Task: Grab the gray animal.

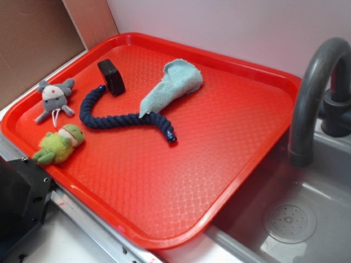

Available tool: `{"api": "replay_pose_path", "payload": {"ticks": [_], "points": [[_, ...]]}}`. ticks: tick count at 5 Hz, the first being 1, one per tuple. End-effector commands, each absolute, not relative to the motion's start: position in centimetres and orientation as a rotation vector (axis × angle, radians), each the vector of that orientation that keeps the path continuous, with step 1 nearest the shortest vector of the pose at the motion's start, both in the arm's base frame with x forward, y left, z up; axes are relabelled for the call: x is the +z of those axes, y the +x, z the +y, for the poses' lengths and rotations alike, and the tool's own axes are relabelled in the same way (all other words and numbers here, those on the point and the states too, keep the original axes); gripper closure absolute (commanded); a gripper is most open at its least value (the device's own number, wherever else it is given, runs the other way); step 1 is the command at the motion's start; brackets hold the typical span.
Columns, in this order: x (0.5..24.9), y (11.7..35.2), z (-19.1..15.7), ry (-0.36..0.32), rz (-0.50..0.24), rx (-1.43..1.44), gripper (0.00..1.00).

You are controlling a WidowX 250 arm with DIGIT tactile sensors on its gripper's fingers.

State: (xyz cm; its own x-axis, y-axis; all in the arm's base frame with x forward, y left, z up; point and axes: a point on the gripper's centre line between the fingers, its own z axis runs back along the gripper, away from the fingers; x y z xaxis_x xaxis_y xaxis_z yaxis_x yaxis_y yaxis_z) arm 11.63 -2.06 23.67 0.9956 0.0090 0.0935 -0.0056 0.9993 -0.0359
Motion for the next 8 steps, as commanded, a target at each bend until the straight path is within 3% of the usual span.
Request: {"api": "replay_pose_path", "payload": {"ticks": [1, 3, 5, 6, 8], "points": [[23.7, 11.6, -2.1, -0.036, -0.094, 0.007, 0.00], [21.0, 13.6, 1.8, -0.034, -0.169, 0.506, 0.00], [14.7, 15.8, 7.5, 0.057, -0.272, 0.998, 0.00], [12.9, 16.4, 8.9, 0.106, -0.345, 1.135, 0.00], [8.7, 17.4, 10.6, 0.187, -0.377, 1.150, 0.00]]}}
